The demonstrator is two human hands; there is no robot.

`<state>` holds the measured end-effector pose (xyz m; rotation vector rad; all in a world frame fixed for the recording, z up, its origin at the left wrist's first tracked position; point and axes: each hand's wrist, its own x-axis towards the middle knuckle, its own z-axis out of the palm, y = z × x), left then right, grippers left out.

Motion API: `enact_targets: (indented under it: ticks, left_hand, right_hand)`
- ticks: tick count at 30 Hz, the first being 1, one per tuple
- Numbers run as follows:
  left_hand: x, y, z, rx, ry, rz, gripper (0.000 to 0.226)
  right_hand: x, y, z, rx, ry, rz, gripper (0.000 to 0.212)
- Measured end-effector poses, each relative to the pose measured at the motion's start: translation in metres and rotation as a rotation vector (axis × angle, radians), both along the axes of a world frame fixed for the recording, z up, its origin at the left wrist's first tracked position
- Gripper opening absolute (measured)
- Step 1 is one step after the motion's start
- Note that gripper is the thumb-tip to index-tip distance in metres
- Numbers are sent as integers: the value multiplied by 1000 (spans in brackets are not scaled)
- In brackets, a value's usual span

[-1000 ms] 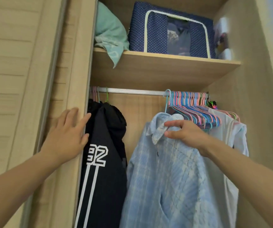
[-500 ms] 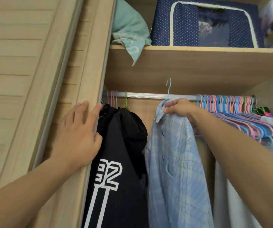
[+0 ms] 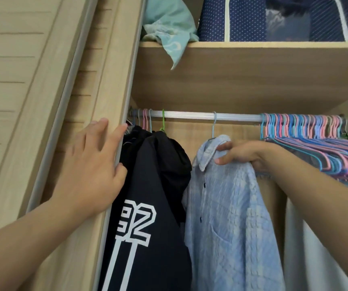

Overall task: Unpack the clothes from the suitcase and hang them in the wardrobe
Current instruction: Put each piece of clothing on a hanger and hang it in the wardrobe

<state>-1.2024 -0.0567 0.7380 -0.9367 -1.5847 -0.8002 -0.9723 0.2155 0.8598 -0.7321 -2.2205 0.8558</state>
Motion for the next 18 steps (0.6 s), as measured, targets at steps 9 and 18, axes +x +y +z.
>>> enact_targets:
  ticks: [9, 18]
  left_hand:
    - [-2, 2, -1, 15, 25, -8, 80]
    - [-4, -1, 0, 18, 27, -35, 77]
  right_hand:
    - [-67, -61, -9, -10, 135, 77, 57]
    - [-155, -113, -7, 45, 139, 181, 65]
